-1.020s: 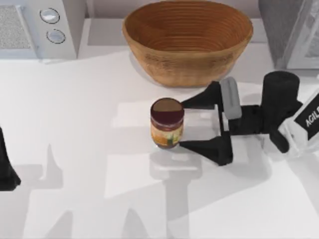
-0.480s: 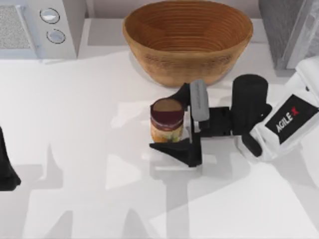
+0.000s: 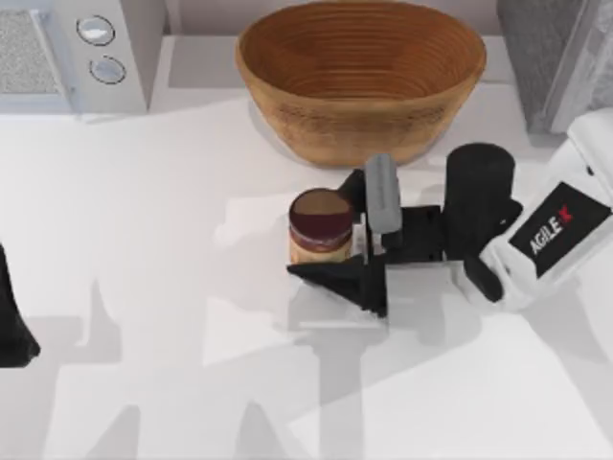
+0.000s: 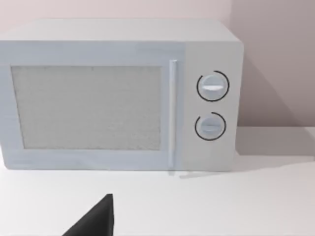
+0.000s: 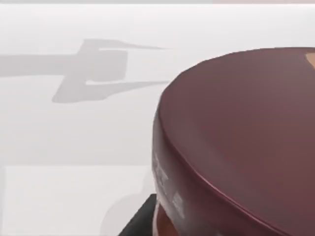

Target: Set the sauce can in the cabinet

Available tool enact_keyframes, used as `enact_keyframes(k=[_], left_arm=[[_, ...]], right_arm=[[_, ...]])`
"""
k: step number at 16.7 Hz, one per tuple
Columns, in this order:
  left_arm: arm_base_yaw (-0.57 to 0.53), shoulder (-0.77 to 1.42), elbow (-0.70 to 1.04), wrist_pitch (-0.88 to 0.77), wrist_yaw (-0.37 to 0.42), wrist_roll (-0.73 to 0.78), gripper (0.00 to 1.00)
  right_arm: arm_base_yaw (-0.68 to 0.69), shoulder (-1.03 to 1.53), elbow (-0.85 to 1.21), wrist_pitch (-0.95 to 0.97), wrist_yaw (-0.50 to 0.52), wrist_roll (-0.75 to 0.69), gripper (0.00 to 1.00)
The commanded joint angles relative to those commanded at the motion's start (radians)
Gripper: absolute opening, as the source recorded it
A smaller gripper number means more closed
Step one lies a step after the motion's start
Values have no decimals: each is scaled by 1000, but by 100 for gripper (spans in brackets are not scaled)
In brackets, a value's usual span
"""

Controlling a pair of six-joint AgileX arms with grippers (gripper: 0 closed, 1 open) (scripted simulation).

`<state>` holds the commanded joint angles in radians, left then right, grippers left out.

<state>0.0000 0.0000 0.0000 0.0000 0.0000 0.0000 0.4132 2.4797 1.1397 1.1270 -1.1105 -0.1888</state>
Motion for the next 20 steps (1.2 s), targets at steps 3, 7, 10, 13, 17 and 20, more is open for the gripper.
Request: enact_keyframes(k=[3,7,10,13,17,20], left_arm=[[0,0,0,0,0,0,100],[0,0,0,0,0,0,100],[0,0,0,0,0,0,100],[0,0,0,0,0,0,100],[0,0,0,0,0,0,100],[0,0,0,0,0,0,100]], right_arm=[[0,0,0,0,0,0,32],[0,0,0,0,0,0,2],[0,0,0,0,0,0,0],[0,0,0,0,0,0,0],[-3,-4,0,-3,0,1,0],[2,-74,4,-73,-4,-2,0]])
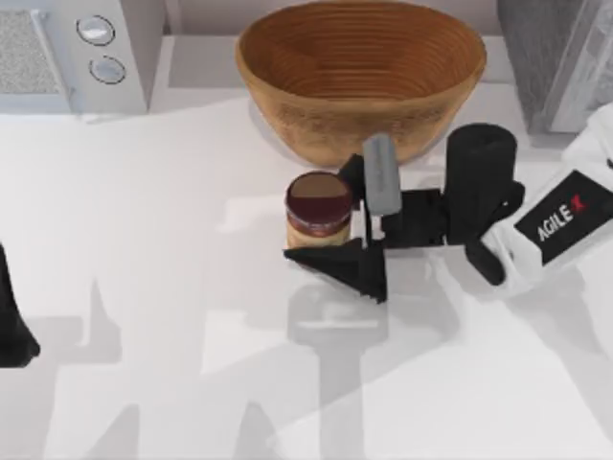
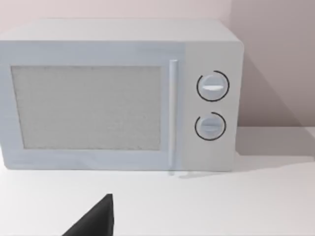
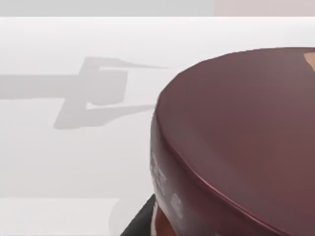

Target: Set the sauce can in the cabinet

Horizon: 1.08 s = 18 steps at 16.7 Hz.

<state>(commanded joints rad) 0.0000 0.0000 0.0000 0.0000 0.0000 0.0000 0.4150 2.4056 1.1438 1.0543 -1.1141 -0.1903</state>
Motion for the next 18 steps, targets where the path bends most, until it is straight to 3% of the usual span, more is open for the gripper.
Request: enact_keyframes(k=[8,15,18], left_arm=[[0,0,0,0,0,0,100],[0,0,0,0,0,0,100],[0,0,0,0,0,0,100]], right_arm=[[-6,-346,20,-365,0,11,0],[-1,-372,9,-394,-2,17,0],[-16,-467,-45,-423,48,24,0]])
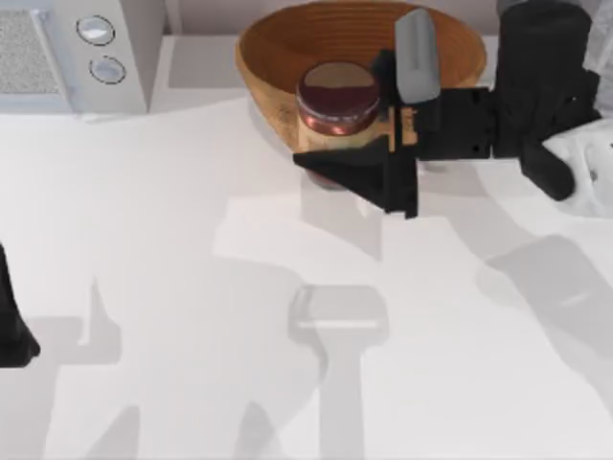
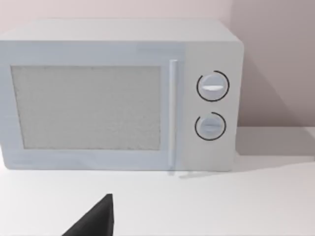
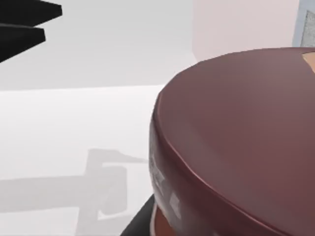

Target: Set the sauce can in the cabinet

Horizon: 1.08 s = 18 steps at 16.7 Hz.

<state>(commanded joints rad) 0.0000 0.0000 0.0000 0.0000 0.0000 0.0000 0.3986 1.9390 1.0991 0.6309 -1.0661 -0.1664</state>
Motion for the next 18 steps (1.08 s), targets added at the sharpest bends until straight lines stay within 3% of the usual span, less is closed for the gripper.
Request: enact_keyframes(k=[5,18], left_arm=[[0,0,0,0,0,0,100],[0,0,0,0,0,0,100]], right_arm=[[-72,-369,-201,-115,193,36,0],[-344,-1731,-943,-542,915,151,0]])
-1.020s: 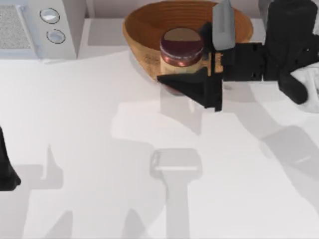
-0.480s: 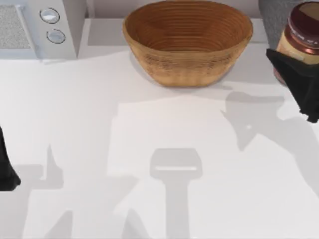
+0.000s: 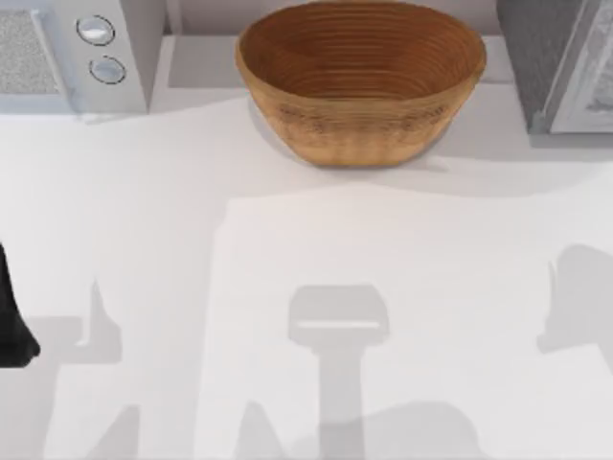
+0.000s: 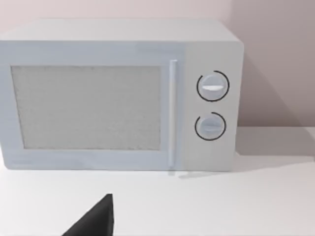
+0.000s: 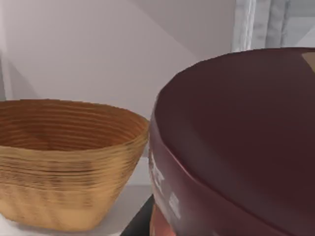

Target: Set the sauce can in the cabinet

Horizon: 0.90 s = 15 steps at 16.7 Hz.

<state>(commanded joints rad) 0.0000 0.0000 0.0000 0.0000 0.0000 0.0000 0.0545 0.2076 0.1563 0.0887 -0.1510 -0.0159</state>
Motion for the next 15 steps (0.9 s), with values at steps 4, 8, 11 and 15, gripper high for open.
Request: enact_keyframes(k=[4,8,11,15], left_arm=[[0,0,0,0,0,0,100],[0,0,0,0,0,0,100],[0,0,0,0,0,0,100],[0,0,0,0,0,0,100]], right_arm=[[-47,-181,-134,-76,129,14,0],[-55,-208,-156,-89,151,16,0],[-51,-203,-155,-87,149,17,0],[-30,-117,-51,-118,155,25,0]])
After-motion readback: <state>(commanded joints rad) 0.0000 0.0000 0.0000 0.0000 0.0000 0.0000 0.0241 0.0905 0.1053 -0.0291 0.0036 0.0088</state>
